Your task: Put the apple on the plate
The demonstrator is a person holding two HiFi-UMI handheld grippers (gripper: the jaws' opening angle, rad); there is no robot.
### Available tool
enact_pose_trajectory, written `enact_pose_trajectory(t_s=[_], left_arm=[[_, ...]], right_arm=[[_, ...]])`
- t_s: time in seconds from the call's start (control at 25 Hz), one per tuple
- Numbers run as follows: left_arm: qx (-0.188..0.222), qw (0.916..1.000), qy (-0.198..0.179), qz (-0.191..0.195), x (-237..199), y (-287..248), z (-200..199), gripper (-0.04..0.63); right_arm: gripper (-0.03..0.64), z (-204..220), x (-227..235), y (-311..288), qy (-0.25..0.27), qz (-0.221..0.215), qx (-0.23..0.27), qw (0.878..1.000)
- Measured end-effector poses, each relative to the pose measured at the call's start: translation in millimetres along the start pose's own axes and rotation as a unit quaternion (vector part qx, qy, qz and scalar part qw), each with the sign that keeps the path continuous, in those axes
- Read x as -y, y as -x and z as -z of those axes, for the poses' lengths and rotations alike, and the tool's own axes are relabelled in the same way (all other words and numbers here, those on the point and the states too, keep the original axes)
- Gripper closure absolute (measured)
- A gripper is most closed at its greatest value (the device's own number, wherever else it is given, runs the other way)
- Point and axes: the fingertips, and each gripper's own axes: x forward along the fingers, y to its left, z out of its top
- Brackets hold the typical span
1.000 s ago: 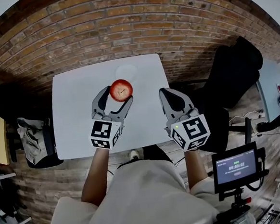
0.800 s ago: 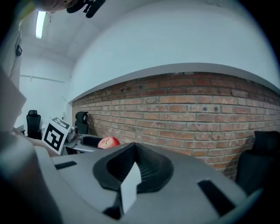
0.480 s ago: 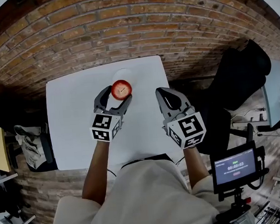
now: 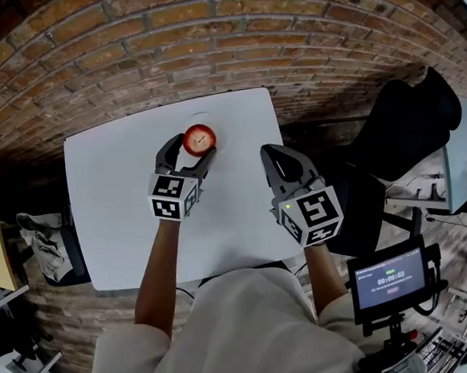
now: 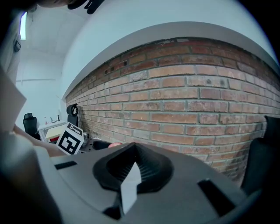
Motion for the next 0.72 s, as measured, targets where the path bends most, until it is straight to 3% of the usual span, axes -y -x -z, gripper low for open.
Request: enact_pose_trajectory(t_s=[0.72], left_arm=[[-0.042, 0.9965, 0.072, -0.004, -46, -74, 66, 0.242]], right_arm=[[0.614, 38, 30, -48, -0.03, 0.001, -0.054, 0.998]])
